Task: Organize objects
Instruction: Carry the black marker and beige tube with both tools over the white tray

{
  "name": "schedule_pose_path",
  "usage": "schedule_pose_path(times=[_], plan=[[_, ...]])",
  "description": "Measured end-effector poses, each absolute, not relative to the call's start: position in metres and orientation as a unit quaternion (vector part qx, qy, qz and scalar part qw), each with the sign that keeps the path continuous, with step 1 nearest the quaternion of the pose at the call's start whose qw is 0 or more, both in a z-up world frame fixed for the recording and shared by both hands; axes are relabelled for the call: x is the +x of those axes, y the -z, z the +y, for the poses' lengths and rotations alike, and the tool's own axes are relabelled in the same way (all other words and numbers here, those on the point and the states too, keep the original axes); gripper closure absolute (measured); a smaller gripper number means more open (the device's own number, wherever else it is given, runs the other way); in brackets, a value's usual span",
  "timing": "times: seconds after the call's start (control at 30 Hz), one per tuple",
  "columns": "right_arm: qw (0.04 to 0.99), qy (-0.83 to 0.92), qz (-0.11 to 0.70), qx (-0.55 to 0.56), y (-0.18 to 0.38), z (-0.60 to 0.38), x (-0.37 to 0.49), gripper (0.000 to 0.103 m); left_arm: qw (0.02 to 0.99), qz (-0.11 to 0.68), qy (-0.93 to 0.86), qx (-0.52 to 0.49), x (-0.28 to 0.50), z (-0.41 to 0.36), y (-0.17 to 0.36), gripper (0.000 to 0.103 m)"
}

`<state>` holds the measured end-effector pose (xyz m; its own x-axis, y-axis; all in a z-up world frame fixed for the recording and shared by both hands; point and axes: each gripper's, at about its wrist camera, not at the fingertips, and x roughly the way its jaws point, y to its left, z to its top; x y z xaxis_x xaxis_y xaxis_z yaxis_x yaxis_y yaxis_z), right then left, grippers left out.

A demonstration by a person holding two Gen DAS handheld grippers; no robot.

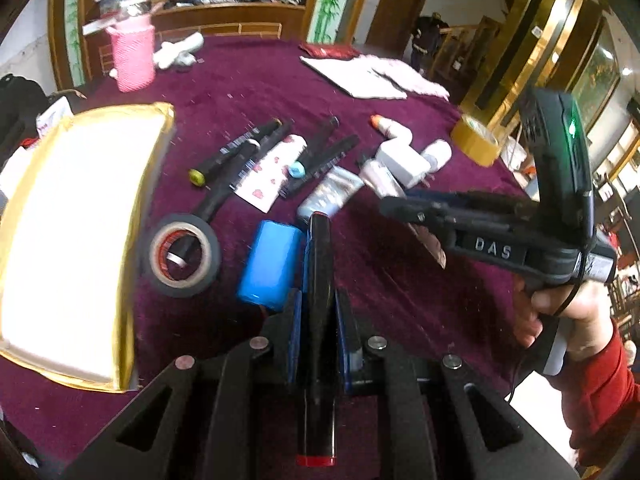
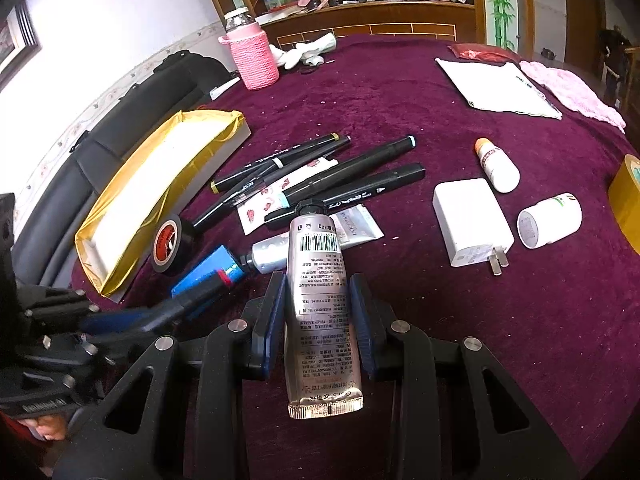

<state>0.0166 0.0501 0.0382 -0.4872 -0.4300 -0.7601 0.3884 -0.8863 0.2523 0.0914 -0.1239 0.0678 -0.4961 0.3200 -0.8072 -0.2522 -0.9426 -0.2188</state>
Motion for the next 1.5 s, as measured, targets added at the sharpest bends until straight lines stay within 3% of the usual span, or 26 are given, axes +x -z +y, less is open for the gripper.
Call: schedule_pose_path(times=[0.57, 1.0, 1.5], plan=[[0.289, 0.852, -0.006, 0.437, -0.067, -0.011, 0.017, 0.071, 0.06, -0.115, -0.885, -0.447, 0.082, -0.239, -0.073, 0.089], [0.385, 0.8, 0.002, 0.459, -0.078, -0.133, 0.001, 0.071, -0.002, -0.154, -0.877, -0.455, 0.063, -0.326, -0.052, 0.089], [0.376, 0.772, 0.019, 0.512, -0.027, -0.232, -0.008, 0.07, -0.031, -0.149, -0.874, -0.461, 0.06, -0.363, -0.029, 0.089]])
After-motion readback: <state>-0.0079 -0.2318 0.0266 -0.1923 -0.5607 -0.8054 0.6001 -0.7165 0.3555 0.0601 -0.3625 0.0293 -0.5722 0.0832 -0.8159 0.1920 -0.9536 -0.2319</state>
